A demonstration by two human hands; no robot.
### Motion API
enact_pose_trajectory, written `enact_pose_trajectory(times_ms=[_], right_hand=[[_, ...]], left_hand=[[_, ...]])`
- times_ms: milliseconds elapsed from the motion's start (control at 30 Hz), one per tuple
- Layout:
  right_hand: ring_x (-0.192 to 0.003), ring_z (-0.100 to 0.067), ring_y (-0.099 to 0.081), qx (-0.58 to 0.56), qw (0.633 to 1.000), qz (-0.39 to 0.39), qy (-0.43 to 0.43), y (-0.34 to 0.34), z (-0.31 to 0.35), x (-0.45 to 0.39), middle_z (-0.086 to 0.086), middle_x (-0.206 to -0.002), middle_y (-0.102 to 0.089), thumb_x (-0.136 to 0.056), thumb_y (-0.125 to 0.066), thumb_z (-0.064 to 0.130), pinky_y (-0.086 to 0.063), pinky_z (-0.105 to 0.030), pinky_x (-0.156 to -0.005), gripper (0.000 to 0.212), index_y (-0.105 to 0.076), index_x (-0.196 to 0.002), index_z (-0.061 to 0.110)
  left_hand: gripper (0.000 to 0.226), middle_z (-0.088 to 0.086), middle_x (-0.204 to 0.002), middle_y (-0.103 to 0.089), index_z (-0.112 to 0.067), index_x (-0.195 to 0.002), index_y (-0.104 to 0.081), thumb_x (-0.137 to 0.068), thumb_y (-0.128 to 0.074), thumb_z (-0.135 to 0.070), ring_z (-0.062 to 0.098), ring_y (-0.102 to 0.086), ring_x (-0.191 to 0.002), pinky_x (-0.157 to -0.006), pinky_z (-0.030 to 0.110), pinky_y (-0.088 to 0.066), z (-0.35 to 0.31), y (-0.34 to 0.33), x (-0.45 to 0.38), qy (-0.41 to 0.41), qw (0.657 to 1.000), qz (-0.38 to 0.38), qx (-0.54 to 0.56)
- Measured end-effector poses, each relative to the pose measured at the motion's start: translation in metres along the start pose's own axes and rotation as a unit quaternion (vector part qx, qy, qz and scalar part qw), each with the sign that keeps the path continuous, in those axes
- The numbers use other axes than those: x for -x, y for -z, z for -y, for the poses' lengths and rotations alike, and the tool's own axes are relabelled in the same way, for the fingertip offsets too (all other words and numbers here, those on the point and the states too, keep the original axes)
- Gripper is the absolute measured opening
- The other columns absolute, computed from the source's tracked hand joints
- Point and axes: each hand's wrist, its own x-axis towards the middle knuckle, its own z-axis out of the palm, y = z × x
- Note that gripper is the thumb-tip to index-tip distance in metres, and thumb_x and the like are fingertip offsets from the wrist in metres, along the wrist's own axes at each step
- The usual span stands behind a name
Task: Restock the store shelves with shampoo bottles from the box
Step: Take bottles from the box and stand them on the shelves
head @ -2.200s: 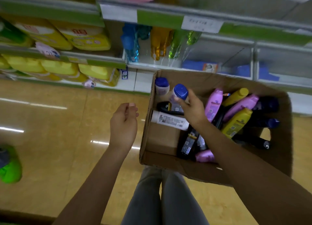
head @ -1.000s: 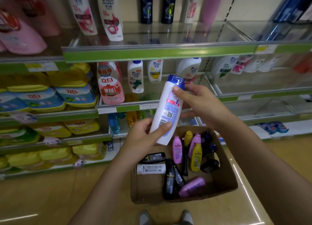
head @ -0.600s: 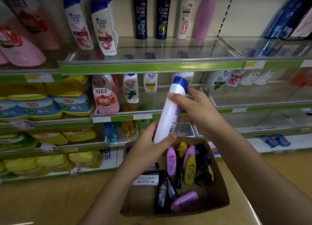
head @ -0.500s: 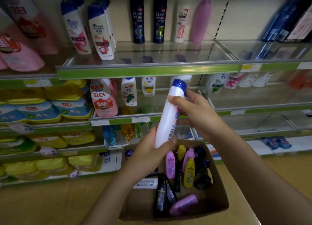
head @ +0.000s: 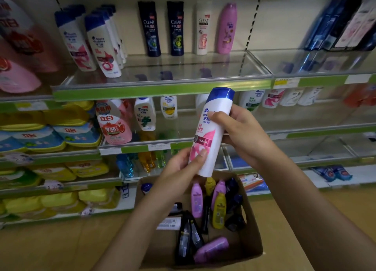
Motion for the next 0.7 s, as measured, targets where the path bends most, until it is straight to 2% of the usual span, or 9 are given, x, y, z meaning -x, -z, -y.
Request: enact_pose_trajectory(times_ms=[67, 167, 233, 400, 567, 700], right_hand=[[-0.081, -0.018, -0.071, -0.004, 1.0, 0.025, 0.003, 0.011, 0.002, 0.001, -0.008, -0.093, -0.072, -0.094, -0.057, 0.013, -0.056, -0.028, -0.067, 0.019, -0.062, -0.111, 0.007], [-0.089, -0.021, -0.072, -0.004, 0.998, 0.063, 0.006, 0.028, 0.006, 0.001, -0.008, -0.098, -0.074, -0.094, -0.056, 0.013, -0.058, -0.032, -0.075, 0.022, -0.062, -0.115, 0.007], [-0.093, -0.023, -0.072, 0.006, 0.997, 0.079, 0.01, 0.038, 0.009, 0.001, -0.008, -0.102, -0.074, -0.094, -0.057, 0.014, -0.059, -0.034, -0.08, 0.024, -0.062, -0.117, 0.007], [-0.088, -0.017, -0.072, -0.003, 0.997, 0.08, 0.018, 0.058, 0.013, 0.005, -0.007, -0.099, -0.075, -0.097, -0.054, 0.024, -0.057, -0.029, -0.07, 0.029, -0.063, -0.115, 0.004], [-0.089, -0.021, -0.071, -0.019, 0.997, 0.069, 0.024, 0.069, 0.017, 0.009, -0.014, -0.104, -0.073, -0.098, -0.051, 0.024, -0.059, -0.035, -0.077, 0.031, -0.062, -0.116, 0.002], [-0.093, -0.024, -0.071, -0.021, 0.997, 0.064, 0.023, 0.071, 0.021, 0.012, -0.016, -0.107, -0.072, -0.098, -0.052, 0.025, -0.058, -0.04, -0.083, 0.032, -0.062, -0.116, 0.001]], left_hand=[[0.03, -0.015, -0.097, -0.073, -0.035, -0.102, -0.058, -0.074, -0.063, -0.044, 0.005, -0.069, -0.092, -0.081, 0.026, -0.054, 0.002, -0.004, -0.004, 0.002, 1.0, 0.002, 0.026], [0.036, -0.011, -0.098, -0.073, -0.027, -0.105, -0.059, -0.072, -0.067, -0.037, 0.004, -0.069, -0.09, -0.071, 0.017, -0.053, 0.0, -0.022, -0.005, -0.032, 0.999, -0.032, 0.026], [0.039, -0.008, -0.1, -0.072, -0.021, -0.11, -0.057, -0.074, -0.068, -0.034, 0.002, -0.068, -0.089, -0.07, 0.014, -0.053, -0.001, -0.035, -0.006, -0.04, 0.997, -0.054, 0.025], [0.044, -0.014, -0.1, -0.07, -0.027, -0.108, -0.056, -0.07, -0.07, -0.045, -0.003, -0.066, -0.09, -0.077, 0.02, -0.054, -0.001, -0.061, -0.005, -0.073, 0.991, -0.104, -0.04], [0.021, -0.009, -0.09, -0.071, -0.02, -0.103, -0.06, -0.086, -0.06, -0.034, -0.003, -0.068, -0.08, -0.061, 0.01, -0.05, -0.011, -0.068, -0.001, -0.065, 0.993, -0.093, -0.016], [0.021, -0.006, -0.091, -0.072, -0.018, -0.103, -0.061, -0.088, -0.056, -0.033, -0.001, -0.069, -0.081, -0.059, 0.01, -0.05, -0.015, -0.066, -0.001, -0.062, 0.994, -0.091, -0.015]])
